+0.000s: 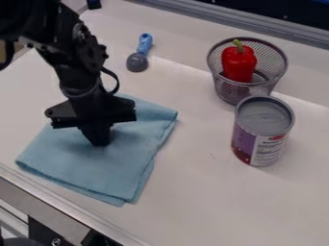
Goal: Moved the blue towel downward of the table
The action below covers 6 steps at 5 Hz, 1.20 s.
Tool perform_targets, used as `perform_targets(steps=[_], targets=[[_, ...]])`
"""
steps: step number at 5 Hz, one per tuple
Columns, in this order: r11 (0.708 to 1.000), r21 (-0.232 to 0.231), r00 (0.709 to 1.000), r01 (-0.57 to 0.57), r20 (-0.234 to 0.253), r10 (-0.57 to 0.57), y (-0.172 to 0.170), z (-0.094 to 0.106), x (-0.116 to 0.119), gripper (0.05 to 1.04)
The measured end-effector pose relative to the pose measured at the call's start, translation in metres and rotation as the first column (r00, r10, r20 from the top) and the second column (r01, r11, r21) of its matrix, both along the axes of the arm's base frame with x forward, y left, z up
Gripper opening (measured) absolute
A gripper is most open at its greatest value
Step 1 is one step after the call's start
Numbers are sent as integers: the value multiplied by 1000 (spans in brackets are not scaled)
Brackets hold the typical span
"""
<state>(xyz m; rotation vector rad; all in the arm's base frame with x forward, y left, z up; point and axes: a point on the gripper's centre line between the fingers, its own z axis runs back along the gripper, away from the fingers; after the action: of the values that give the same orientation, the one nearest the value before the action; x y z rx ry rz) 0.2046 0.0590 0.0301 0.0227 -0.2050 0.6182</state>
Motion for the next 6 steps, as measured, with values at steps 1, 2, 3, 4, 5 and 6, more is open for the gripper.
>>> perform_targets(steps=[1,2,3,4,5,6], targets=[[989,-4,989,-149,3,149,-13,0,-5,52],[949,-36,949,-314,18,315,-21,-1,-9,52],[903,-40,901,-428,57,429,-23,-1,-11,52],[884,-30,883,-467,44,467,-21,-2,-11,52],[832,-35,826,-554,97,555,-15,0,-6,52],[771,-39,763,-635,121,635,-8,0,4,52]])
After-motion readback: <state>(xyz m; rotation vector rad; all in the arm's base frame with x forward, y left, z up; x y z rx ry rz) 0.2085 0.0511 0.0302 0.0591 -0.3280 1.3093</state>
